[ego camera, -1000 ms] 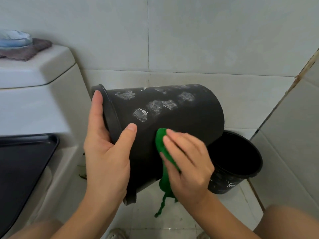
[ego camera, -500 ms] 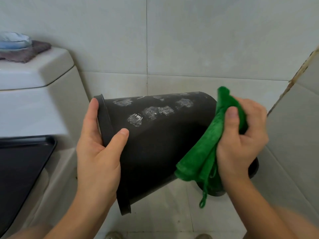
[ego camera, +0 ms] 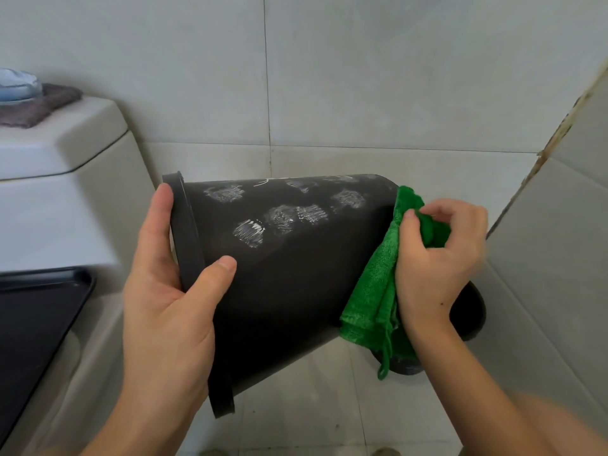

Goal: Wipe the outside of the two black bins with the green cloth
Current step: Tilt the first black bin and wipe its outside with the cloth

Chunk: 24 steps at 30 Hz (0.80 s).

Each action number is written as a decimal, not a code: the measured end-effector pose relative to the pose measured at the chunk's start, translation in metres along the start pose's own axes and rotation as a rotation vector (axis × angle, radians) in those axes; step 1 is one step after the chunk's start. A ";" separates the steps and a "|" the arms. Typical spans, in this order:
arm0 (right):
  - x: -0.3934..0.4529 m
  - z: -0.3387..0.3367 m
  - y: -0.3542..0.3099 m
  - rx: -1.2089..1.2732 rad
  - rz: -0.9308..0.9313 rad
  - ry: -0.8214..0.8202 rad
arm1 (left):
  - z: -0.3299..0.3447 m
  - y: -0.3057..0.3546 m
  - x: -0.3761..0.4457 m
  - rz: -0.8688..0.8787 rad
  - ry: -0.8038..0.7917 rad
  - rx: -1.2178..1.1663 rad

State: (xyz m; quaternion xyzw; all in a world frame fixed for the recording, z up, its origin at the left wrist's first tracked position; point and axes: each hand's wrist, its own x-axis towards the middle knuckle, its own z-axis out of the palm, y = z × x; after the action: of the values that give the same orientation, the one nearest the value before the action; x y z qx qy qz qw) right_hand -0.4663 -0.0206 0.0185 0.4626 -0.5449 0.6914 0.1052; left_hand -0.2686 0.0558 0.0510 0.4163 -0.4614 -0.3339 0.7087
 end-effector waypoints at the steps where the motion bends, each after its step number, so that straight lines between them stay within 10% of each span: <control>1: 0.000 0.000 0.001 -0.004 -0.029 -0.016 | 0.000 0.000 0.000 -0.004 0.004 0.001; 15: -0.027 -0.008 0.008 -0.045 -0.387 -0.458 | -0.014 -0.002 0.016 0.019 0.072 -0.019; 24: -0.009 -0.006 0.002 0.155 0.195 -0.173 | -0.020 -0.002 0.016 0.081 0.005 0.085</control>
State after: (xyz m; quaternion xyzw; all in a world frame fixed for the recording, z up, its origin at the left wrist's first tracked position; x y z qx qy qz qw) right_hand -0.4658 -0.0133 0.0110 0.4723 -0.5393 0.6957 -0.0456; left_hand -0.2450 0.0473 0.0507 0.4279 -0.4900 -0.2841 0.7044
